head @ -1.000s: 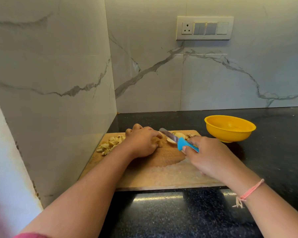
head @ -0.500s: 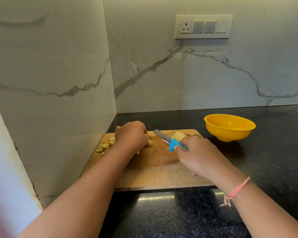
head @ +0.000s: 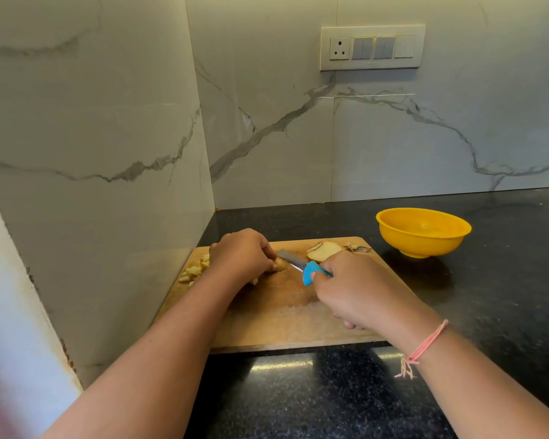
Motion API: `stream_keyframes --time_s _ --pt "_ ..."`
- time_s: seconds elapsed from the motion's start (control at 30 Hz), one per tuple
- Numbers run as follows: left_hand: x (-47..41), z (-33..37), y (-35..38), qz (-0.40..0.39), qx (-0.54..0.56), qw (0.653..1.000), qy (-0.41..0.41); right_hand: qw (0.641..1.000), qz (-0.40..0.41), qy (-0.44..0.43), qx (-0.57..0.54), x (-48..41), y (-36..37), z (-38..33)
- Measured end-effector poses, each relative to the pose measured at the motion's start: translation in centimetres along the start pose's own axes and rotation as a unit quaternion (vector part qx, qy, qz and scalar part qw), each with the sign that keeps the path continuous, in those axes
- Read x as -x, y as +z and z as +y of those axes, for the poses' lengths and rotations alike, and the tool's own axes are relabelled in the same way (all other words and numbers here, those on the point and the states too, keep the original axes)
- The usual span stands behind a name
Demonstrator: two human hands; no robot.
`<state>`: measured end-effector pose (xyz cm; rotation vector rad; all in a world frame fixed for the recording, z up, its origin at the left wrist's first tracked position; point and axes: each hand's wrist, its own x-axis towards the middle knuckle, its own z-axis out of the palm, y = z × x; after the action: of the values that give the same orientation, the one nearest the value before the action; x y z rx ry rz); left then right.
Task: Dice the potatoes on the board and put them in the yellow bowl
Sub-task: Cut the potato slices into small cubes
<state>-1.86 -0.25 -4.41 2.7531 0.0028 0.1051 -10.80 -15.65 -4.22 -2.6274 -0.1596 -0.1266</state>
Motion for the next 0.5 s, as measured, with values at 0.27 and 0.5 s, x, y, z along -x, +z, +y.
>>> stream_keyframes --time_s 0.27,0.5 --pt "-0.3 -0.2 0.3 0.008 0.016 1.000 -0.004 0.998 -0.016 0.006 0.067 0.6 0.2 -2.1" --pt "-0.5 -0.2 0.4 0.001 0.033 0.999 -0.005 0.996 -0.002 -0.016 0.091 0.4 1.1 -3.7"
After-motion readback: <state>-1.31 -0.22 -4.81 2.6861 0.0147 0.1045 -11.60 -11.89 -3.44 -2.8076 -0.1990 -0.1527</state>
